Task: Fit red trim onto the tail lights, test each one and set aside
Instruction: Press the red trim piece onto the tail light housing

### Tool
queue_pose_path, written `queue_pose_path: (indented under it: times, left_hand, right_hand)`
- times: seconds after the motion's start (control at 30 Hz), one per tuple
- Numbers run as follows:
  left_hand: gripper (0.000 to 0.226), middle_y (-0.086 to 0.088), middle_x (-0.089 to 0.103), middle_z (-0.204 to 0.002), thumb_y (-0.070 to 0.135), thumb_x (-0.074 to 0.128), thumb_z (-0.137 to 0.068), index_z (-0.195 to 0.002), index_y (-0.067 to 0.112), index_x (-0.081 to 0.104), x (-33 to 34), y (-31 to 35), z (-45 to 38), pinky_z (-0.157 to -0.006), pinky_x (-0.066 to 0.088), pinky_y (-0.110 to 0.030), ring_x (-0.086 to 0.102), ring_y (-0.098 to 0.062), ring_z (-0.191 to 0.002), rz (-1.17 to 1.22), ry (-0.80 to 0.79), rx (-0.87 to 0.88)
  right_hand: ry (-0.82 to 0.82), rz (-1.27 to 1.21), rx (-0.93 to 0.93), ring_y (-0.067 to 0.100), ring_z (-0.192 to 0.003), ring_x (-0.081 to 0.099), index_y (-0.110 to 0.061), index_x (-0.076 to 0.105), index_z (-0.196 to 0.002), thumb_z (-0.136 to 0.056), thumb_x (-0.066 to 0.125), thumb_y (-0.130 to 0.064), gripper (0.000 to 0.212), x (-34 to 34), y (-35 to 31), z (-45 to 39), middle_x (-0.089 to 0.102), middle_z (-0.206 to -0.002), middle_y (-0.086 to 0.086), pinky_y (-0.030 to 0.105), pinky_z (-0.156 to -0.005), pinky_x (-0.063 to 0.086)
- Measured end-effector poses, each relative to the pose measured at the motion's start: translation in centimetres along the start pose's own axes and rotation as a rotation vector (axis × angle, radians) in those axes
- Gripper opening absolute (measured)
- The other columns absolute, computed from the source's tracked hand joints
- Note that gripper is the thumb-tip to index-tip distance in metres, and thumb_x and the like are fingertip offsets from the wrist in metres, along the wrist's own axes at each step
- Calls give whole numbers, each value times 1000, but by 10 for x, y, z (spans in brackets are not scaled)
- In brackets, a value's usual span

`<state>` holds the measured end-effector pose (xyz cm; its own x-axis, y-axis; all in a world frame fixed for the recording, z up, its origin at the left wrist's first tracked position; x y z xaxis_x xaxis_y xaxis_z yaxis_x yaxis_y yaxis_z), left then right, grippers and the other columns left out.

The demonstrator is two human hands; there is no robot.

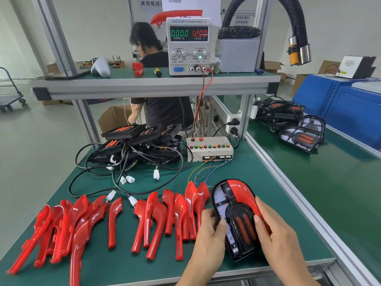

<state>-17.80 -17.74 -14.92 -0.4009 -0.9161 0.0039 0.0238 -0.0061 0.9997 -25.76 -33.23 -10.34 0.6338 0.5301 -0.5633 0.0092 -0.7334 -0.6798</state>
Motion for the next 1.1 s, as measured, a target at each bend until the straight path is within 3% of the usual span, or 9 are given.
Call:
queue_pose_path:
  times: [0.17, 0.3, 0.57, 0.67, 0.77, 0.87, 0.97, 1.1]
  left_hand:
    - [18, -3, 71, -119, 10, 45, -108, -124, 16, 49, -4, -1, 2, -105, 49, -51, 67, -20, -115, 39, 18, -10]
    - [20, -4, 71, -121, 10, 45, -108, -127, 15, 48, -4, -4, 2, -106, 49, -51, 67, -22, -116, 44, 8, -8]
    - [21, -1, 71, -122, 8, 44, -107, -125, 18, 48, -2, -6, 0, -103, 52, -52, 67, -22, -117, 95, -21, 8]
    - [21, 0, 71, -122, 8, 44, -107, -125, 18, 48, -1, -6, 1, -103, 52, -51, 67, -21, -117, 91, -24, 17]
    - [21, 1, 72, -121, 7, 44, -107, -125, 18, 48, -2, -4, 2, -104, 51, -52, 67, -20, -116, 86, -13, 17]
    - [19, 3, 72, -121, 11, 45, -108, -124, 20, 49, -3, -3, 3, -104, 51, -51, 67, -19, -116, 77, -12, -6]
    - [17, 5, 72, -119, 16, 46, -108, -124, 22, 50, -4, -2, 3, -102, 52, -47, 68, -17, -114, 82, -4, -25]
    - [16, 6, 73, -117, 17, 47, -108, -123, 23, 50, -4, 1, 5, -102, 52, -49, 69, -16, -112, 90, 3, -58]
  right_hand:
    - [-15, 7, -48, 2, -125, 54, -7, 62, -139, -92, 62, -9, 47, -1, -3, 4, 61, -137, -3, 3, -108, 33]
    - [0, 2, -55, 4, -124, 55, -4, 64, -136, -88, 70, 3, 49, 1, -2, 4, 64, -135, 3, 5, -109, 32]
    - [36, -14, -39, 3, -121, 58, -5, 64, -136, -89, 65, -6, 47, -1, -3, 4, 67, -132, 4, 4, -107, 34]
    - [45, -29, -26, -8, -122, 55, -11, 62, -139, -90, 64, -9, 49, -1, -3, 5, 66, -132, -3, 2, -105, 34]
    - [11, -44, 10, -25, -117, 49, -21, 51, -149, -92, 66, -9, 60, 1, -1, 6, 58, -128, -32, -5, -96, 32]
    - [-21, -89, 50, -30, -117, 44, -37, 43, -150, -94, 64, -18, 63, 1, -1, 5, 46, -125, -55, -7, -93, 29]
    - [-48, -182, 115, -25, -120, 47, -48, 39, -149, -94, 59, -36, 60, 0, -1, 0, 52, -127, -48, -4, -96, 33]
    - [-109, -308, 287, -13, -105, 62, -57, 44, -139, -87, 56, -59, 54, 2, 12, -12, 70, -106, -31, 4, -86, 44]
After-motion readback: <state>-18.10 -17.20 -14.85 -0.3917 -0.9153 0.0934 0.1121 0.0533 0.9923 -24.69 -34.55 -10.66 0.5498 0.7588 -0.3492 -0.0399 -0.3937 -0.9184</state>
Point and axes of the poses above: each hand's wrist, its own z-axis away from the middle knuckle, its own x-axis out of the palm, y = z × x, the point moved 6 cm from there along -z, towards the middle knuckle
